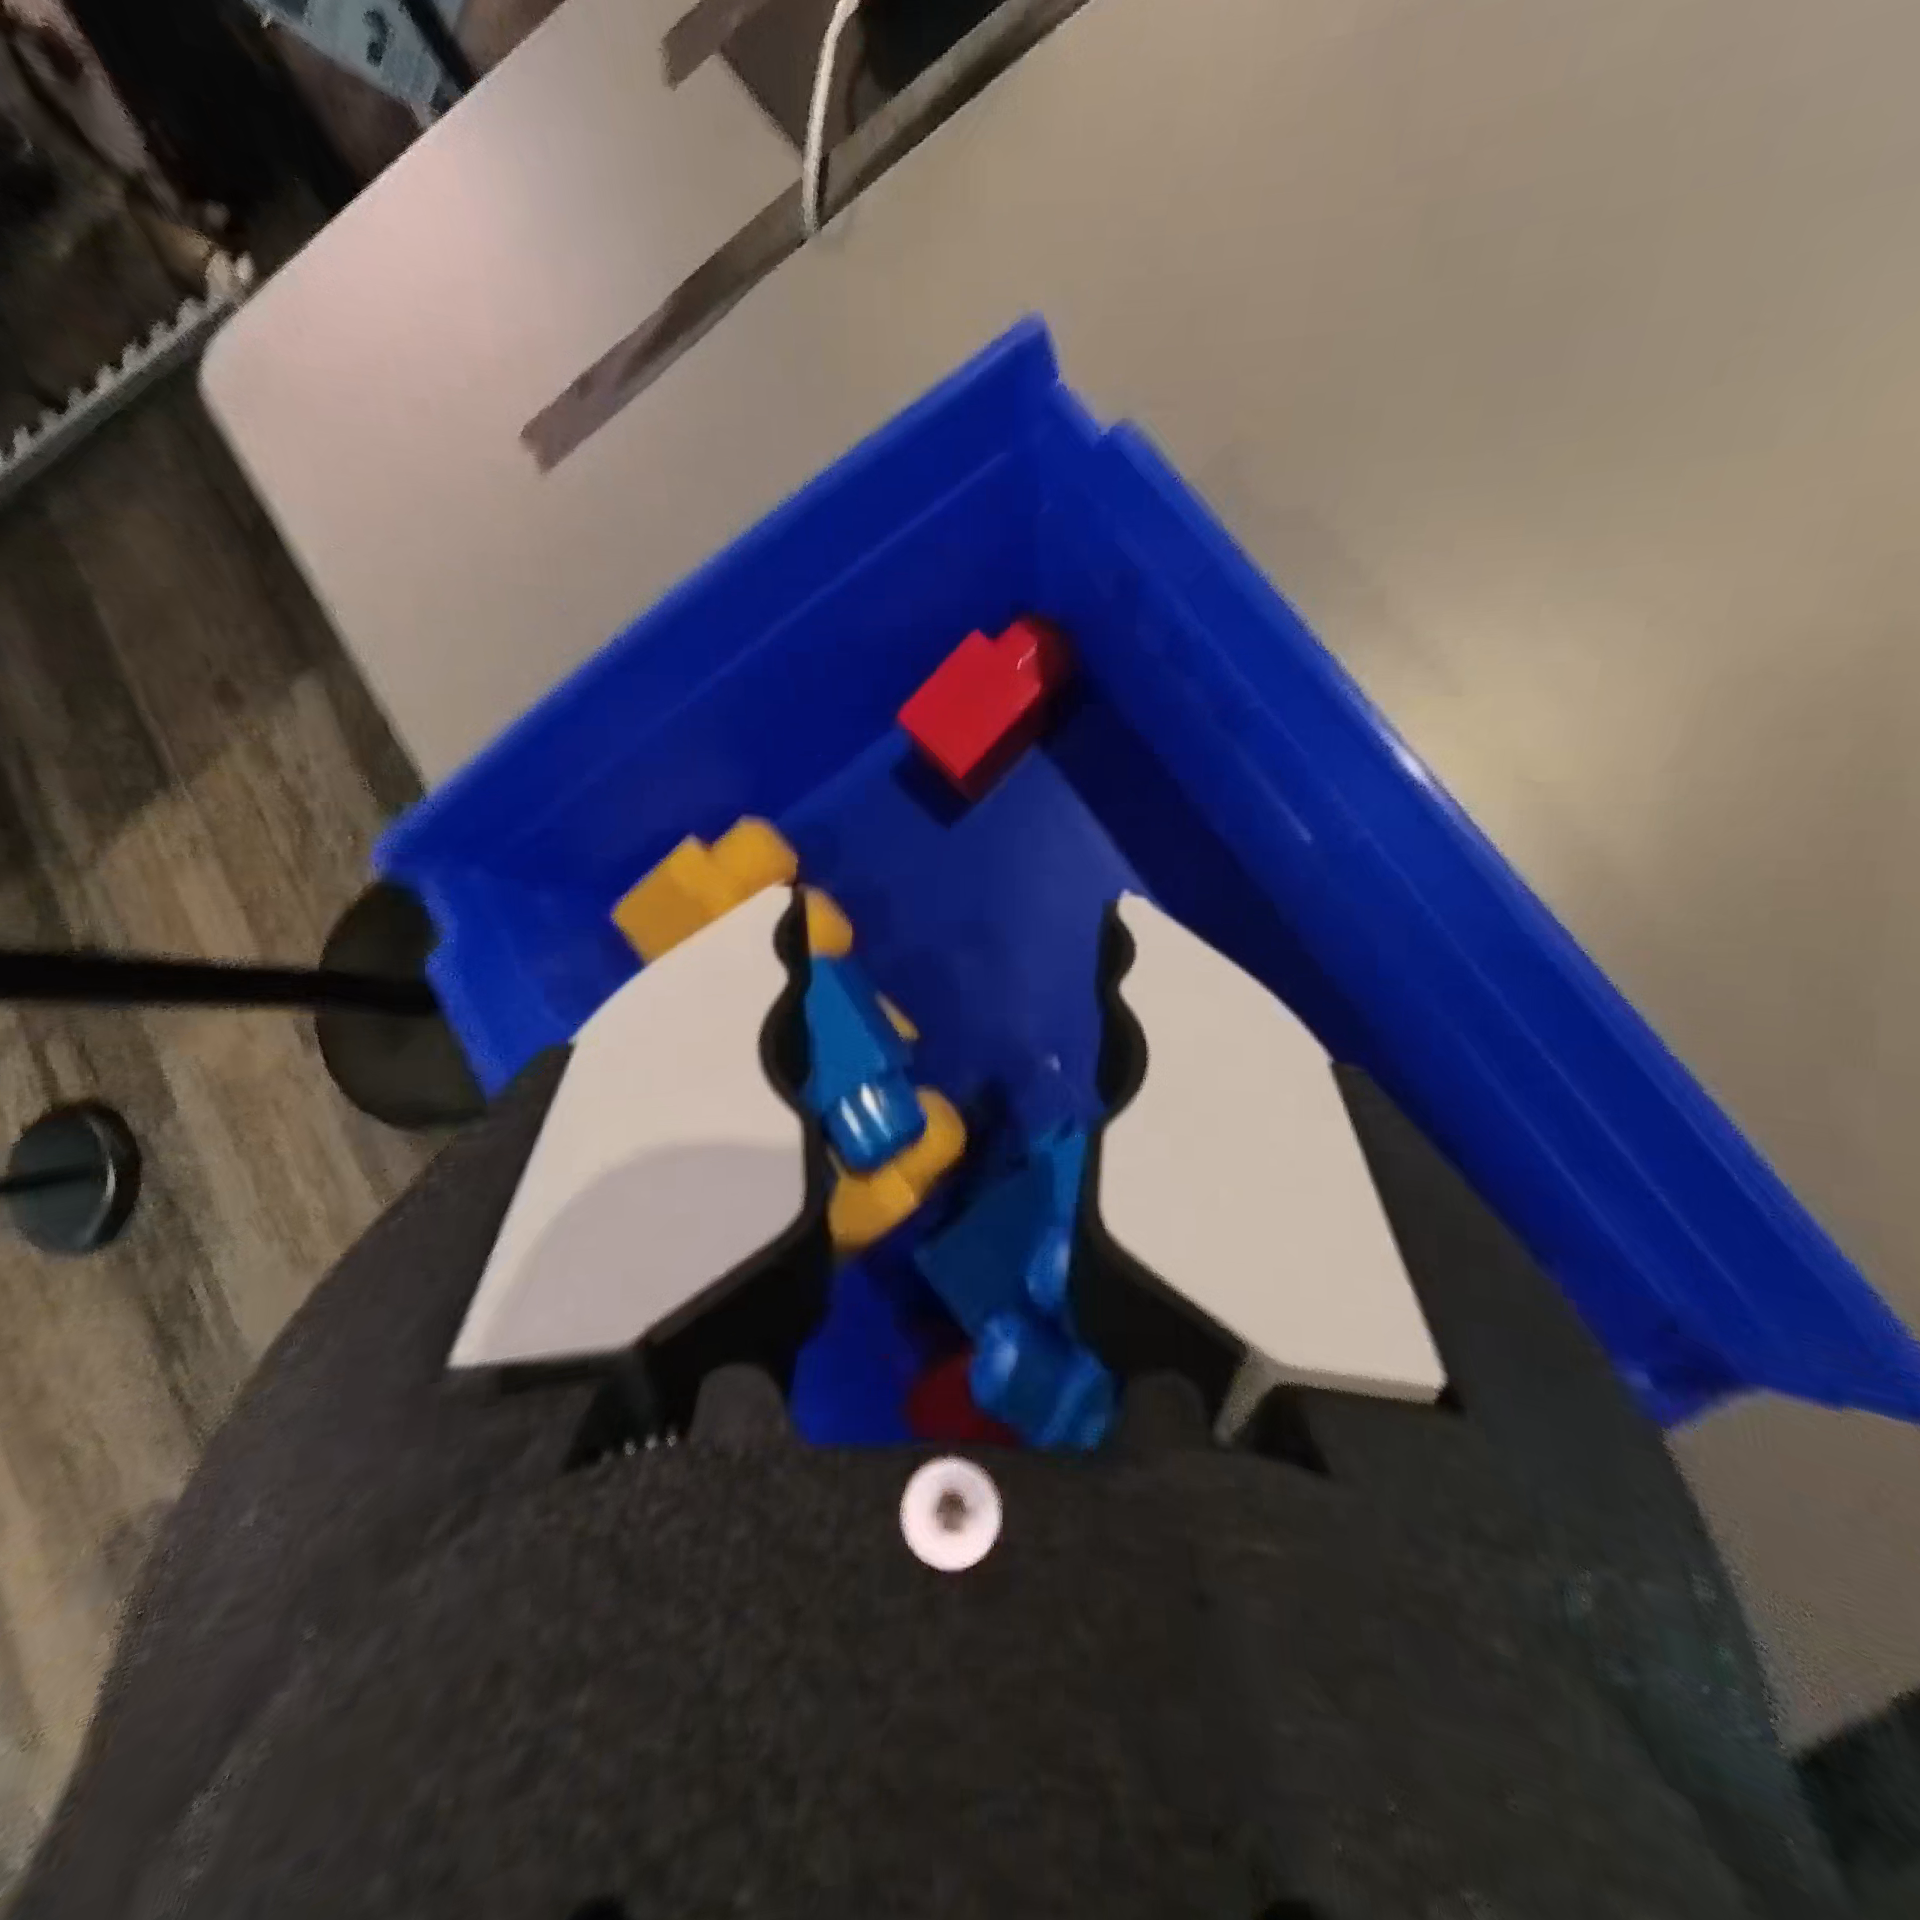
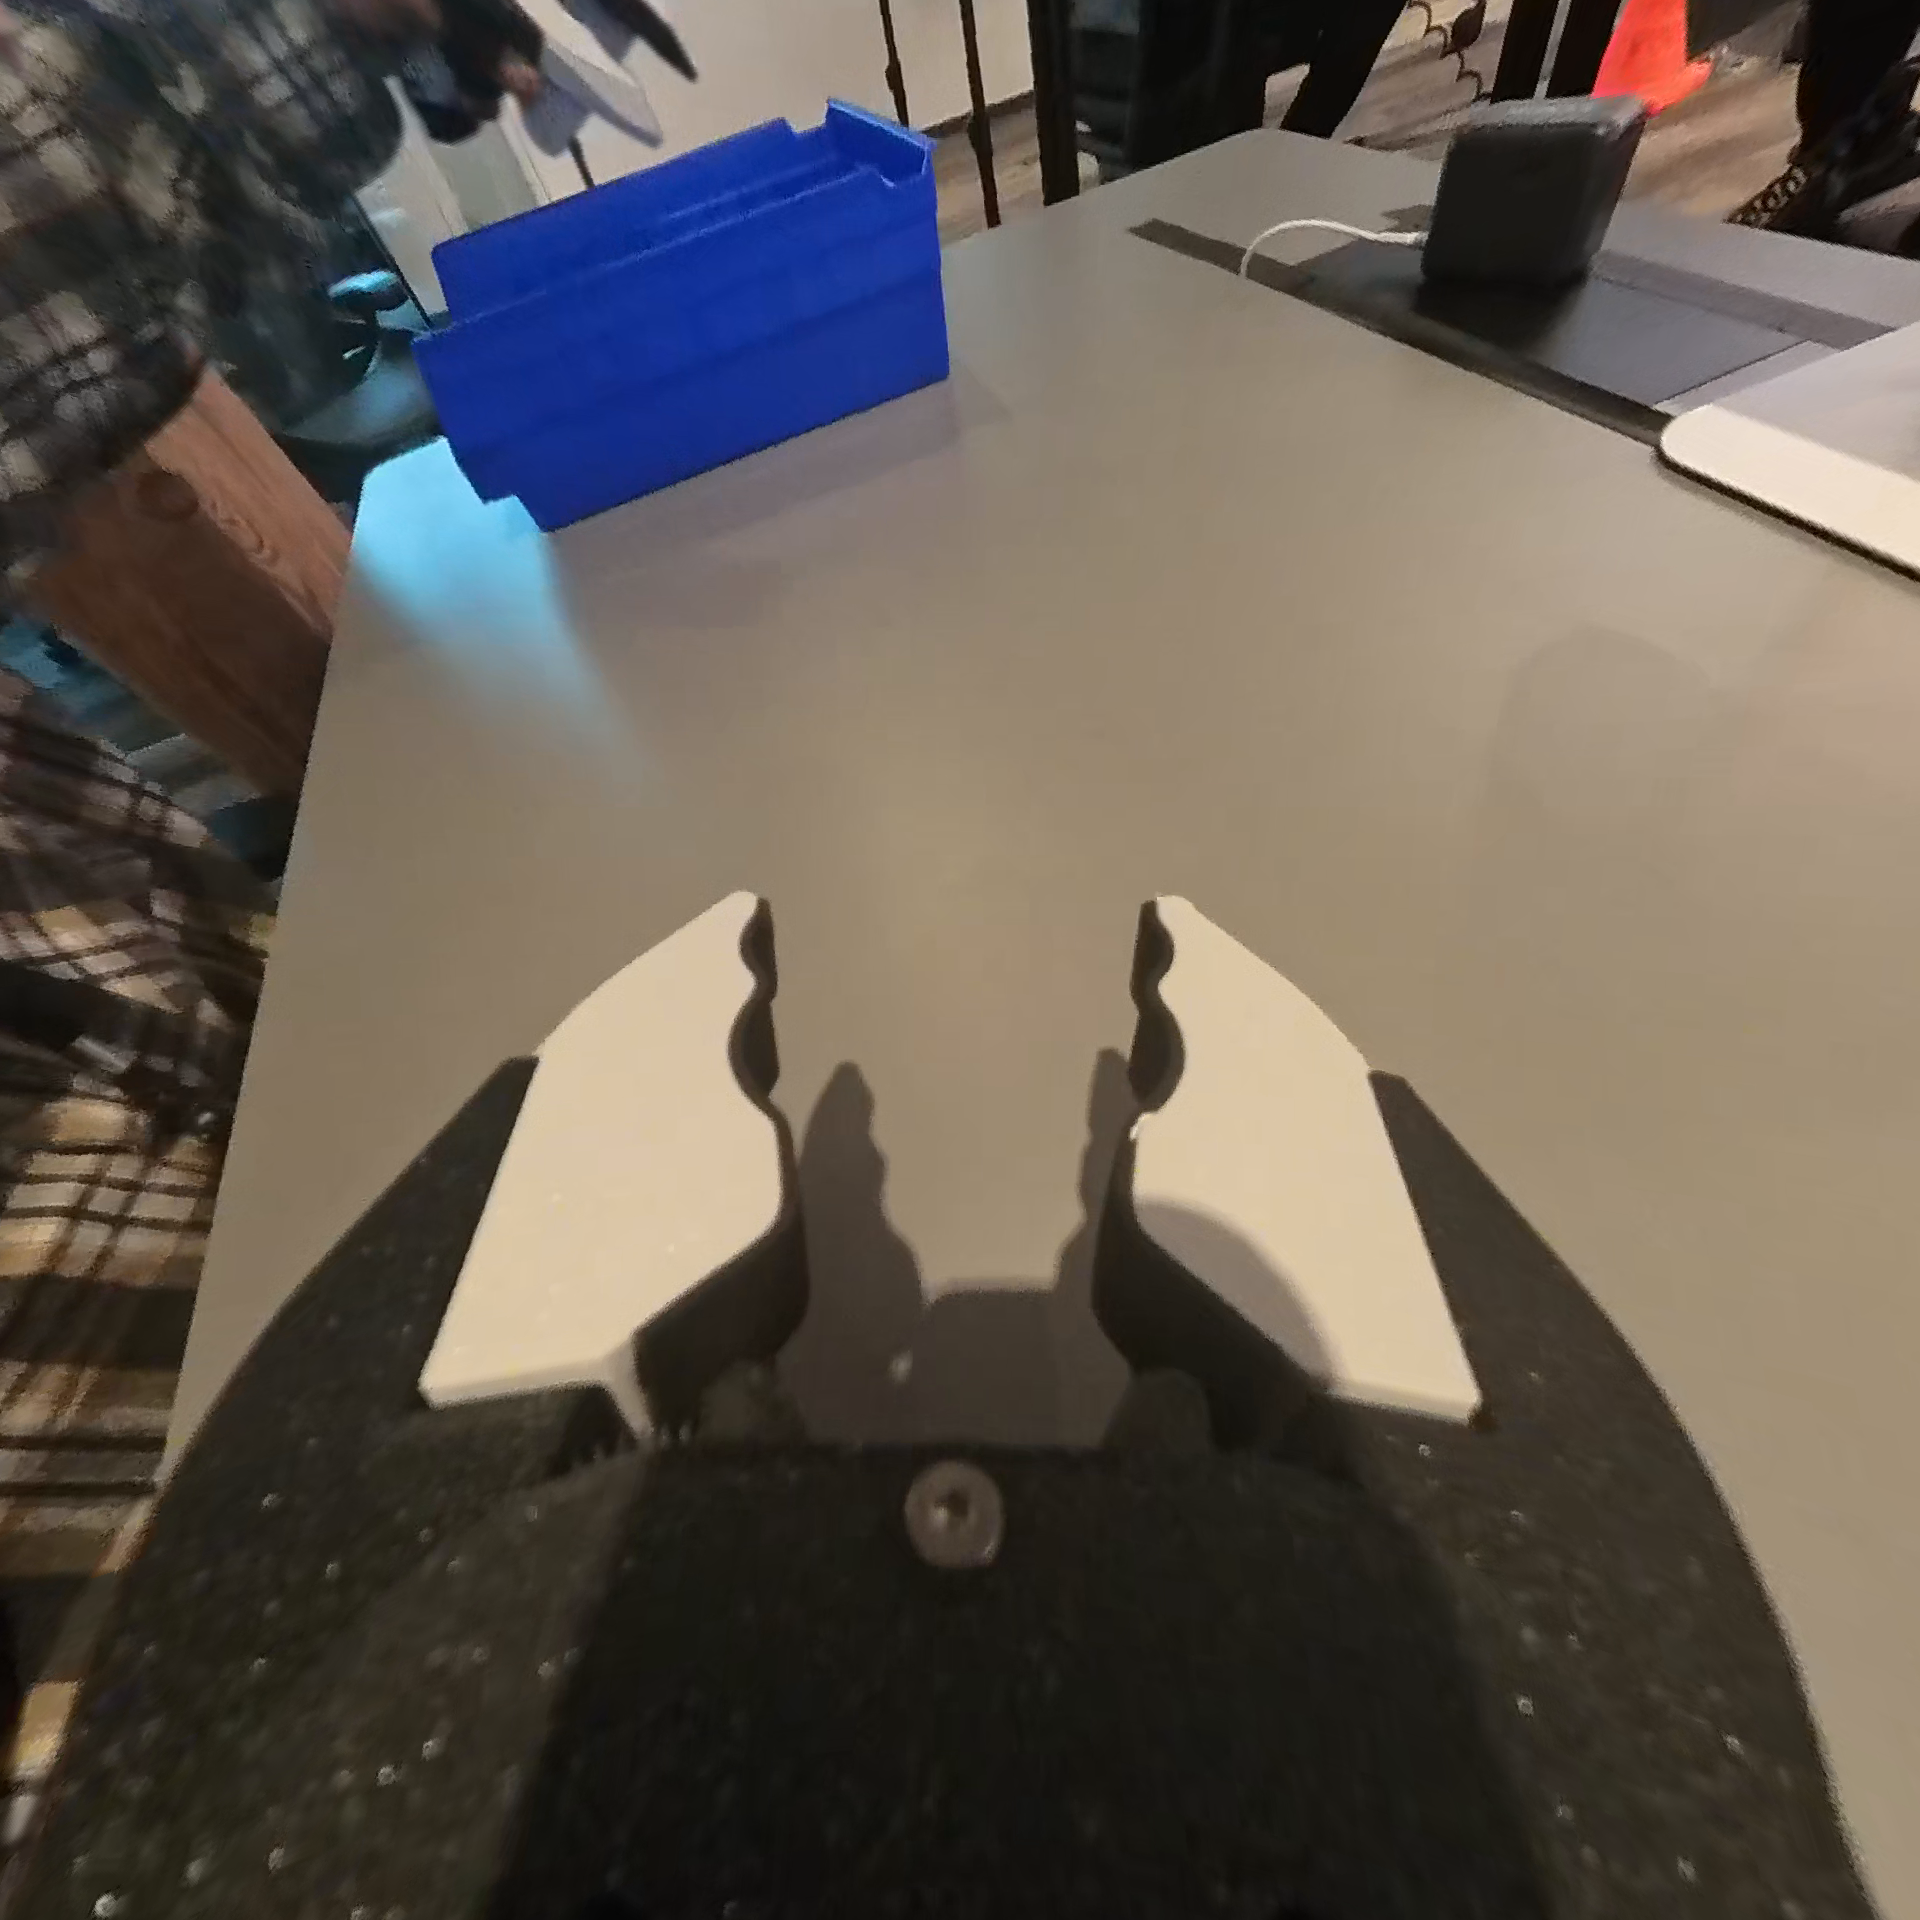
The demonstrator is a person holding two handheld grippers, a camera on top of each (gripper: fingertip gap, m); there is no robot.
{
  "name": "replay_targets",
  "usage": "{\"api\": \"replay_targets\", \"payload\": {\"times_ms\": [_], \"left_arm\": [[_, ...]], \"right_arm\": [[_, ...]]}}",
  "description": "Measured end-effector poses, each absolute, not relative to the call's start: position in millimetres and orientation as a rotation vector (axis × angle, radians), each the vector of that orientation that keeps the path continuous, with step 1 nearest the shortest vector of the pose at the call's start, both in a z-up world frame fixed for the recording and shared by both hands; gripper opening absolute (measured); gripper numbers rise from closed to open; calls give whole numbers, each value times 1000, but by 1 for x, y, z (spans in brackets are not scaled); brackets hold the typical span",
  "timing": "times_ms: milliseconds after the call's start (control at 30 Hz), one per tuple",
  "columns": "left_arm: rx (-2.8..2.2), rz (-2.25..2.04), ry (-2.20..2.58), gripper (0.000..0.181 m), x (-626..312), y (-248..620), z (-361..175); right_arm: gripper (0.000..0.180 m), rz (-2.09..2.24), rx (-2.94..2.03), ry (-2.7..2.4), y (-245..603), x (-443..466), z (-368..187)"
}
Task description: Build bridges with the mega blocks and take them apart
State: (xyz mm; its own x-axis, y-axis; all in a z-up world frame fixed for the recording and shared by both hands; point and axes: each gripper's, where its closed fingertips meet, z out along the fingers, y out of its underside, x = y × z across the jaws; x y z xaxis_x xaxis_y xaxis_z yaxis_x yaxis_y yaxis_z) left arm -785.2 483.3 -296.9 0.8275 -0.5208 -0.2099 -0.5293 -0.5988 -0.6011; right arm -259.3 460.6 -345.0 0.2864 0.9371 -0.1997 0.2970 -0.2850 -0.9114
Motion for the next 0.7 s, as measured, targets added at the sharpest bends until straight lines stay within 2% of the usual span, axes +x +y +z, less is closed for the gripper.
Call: {"api": "replay_targets", "payload": {"times_ms": [200, 500, 700], "left_arm": [[-2285, 110, 1146, 45, -765, 528, -347], [-2269, 31, 1360, 37, -757, 548, -389], [-2346, 143, 1465, 42, -771, 554, -411]], "right_arm": [[65, 946, -1767, -1179, 458, -264, -339], [66, 900, -1779, -1244, 454, -268, -338], [66, 907, -1773, -1267, 455, -274, -338]]}}
